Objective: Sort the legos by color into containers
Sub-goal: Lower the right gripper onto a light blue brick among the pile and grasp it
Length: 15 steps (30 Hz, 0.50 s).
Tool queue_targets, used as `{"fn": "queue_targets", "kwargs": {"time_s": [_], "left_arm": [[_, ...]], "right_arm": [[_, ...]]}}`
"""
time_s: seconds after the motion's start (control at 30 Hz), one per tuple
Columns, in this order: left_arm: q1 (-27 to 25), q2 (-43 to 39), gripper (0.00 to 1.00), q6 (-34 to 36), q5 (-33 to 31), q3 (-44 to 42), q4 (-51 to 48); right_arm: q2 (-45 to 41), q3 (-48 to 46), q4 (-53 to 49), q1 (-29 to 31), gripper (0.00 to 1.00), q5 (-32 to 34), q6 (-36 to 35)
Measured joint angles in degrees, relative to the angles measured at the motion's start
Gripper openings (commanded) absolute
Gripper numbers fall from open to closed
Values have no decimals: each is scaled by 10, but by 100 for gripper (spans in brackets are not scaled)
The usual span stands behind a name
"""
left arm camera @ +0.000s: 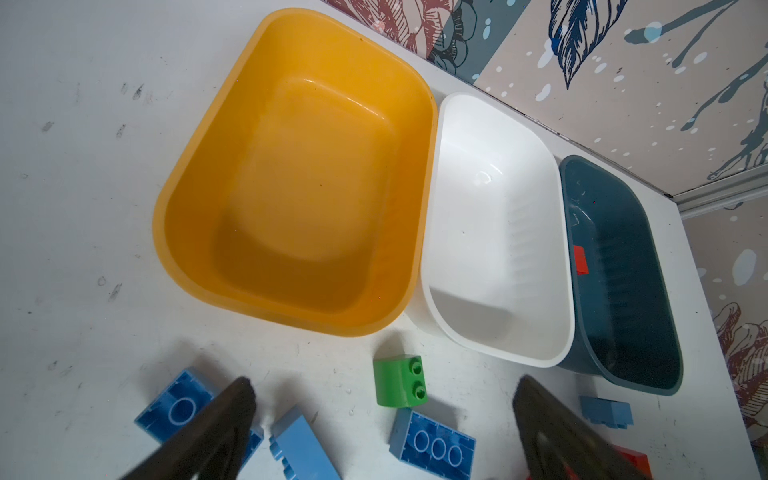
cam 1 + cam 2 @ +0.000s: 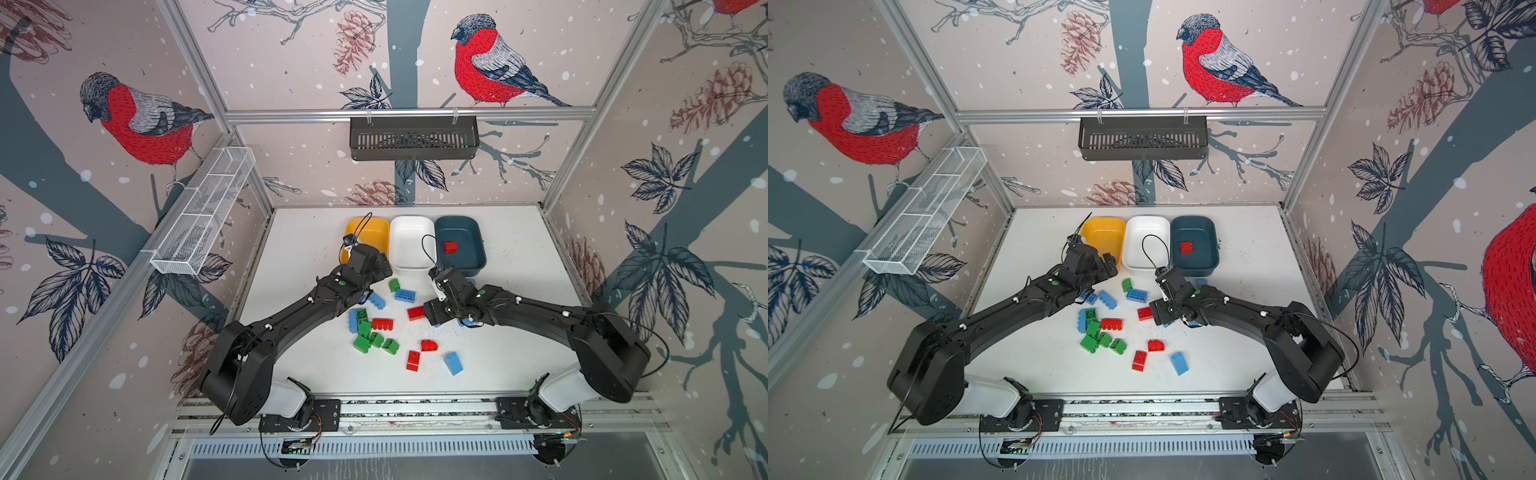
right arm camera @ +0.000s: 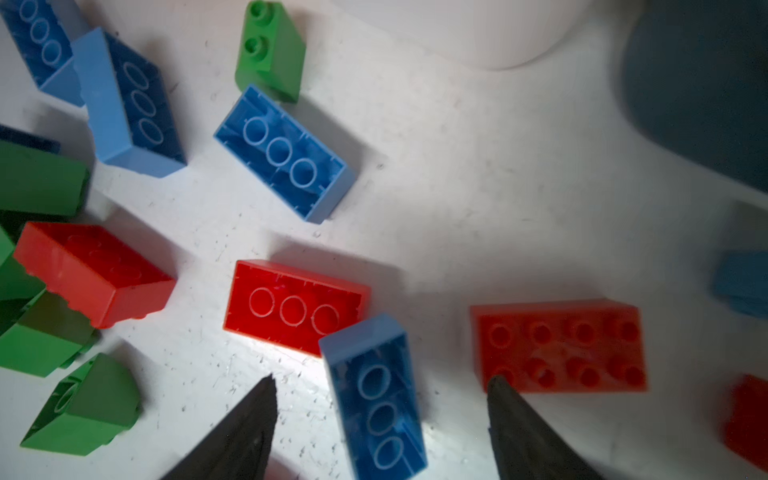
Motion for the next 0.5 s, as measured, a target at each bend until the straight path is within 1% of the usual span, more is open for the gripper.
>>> {"fn": "queue_targets", "kwargs": {"time_s": [0.1, 0.23, 0.5], "left_arm": [[0, -1, 97, -3, -5, -1, -9], [0, -1, 97, -6, -14, -3, -12], [0, 8, 97, -6, -20, 1, -13]], "right_arm": [[16, 1, 0, -1, 67, 3, 0], [33, 1, 0, 0, 62, 7, -9], [59, 1, 1, 0, 42, -6, -18]]}}
